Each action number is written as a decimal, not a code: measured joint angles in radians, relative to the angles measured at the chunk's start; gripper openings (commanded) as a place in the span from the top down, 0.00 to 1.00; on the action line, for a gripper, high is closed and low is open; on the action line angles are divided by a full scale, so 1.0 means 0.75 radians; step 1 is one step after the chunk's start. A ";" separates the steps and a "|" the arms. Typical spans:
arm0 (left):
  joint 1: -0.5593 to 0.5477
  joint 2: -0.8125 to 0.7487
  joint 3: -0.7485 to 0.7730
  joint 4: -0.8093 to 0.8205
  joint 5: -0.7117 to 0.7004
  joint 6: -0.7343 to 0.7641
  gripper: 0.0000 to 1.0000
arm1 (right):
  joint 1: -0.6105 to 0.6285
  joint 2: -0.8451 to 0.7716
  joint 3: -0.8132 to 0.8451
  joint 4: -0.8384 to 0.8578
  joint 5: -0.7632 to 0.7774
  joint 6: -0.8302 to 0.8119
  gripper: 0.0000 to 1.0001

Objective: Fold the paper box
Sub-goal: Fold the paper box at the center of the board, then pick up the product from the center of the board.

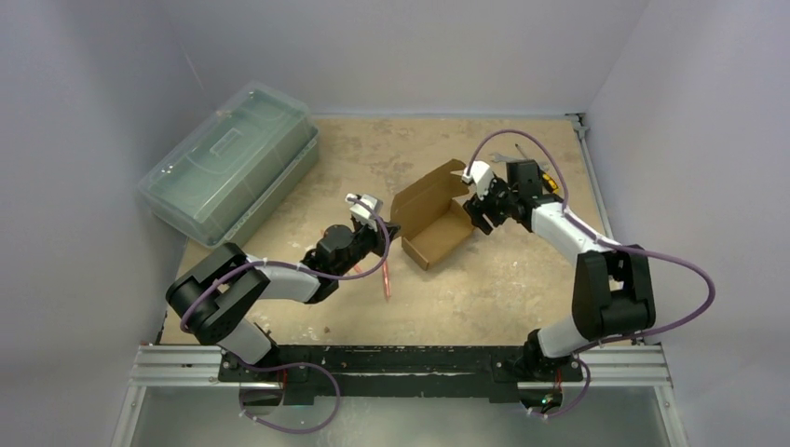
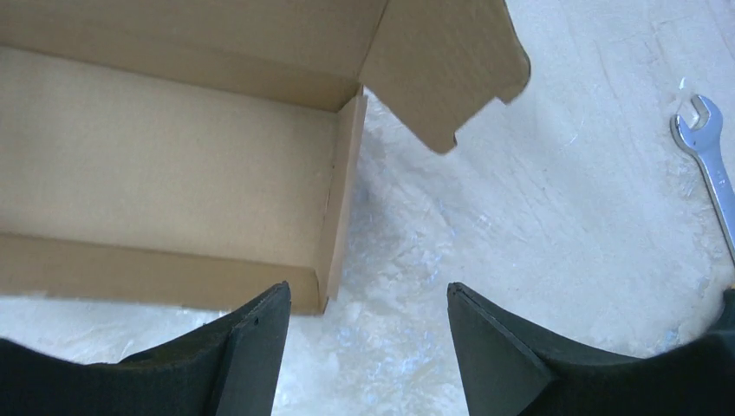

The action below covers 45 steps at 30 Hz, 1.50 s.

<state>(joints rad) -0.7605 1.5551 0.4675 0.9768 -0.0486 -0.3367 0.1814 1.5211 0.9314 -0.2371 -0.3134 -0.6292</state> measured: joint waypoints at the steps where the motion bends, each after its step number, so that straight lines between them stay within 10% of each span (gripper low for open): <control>1: 0.000 0.000 0.000 -0.004 -0.001 0.006 1.00 | -0.016 -0.012 0.000 -0.022 -0.030 -0.018 0.30; 21: 0.133 0.078 0.101 -0.046 0.315 0.032 0.99 | -0.233 -0.312 0.070 -0.154 -0.576 -0.082 0.23; 37: 0.191 0.157 0.226 -0.209 0.405 -0.075 0.45 | -0.300 -0.329 0.070 -0.152 -0.655 -0.032 0.22; 45: 0.195 0.024 0.226 -0.363 0.302 -0.100 0.35 | -0.312 -0.327 0.070 -0.154 -0.666 -0.031 0.21</control>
<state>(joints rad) -0.6144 1.5734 0.6369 0.7044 0.1776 -0.4118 -0.0528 1.2762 0.9836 -0.3523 -0.8127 -0.6525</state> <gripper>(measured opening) 0.639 0.782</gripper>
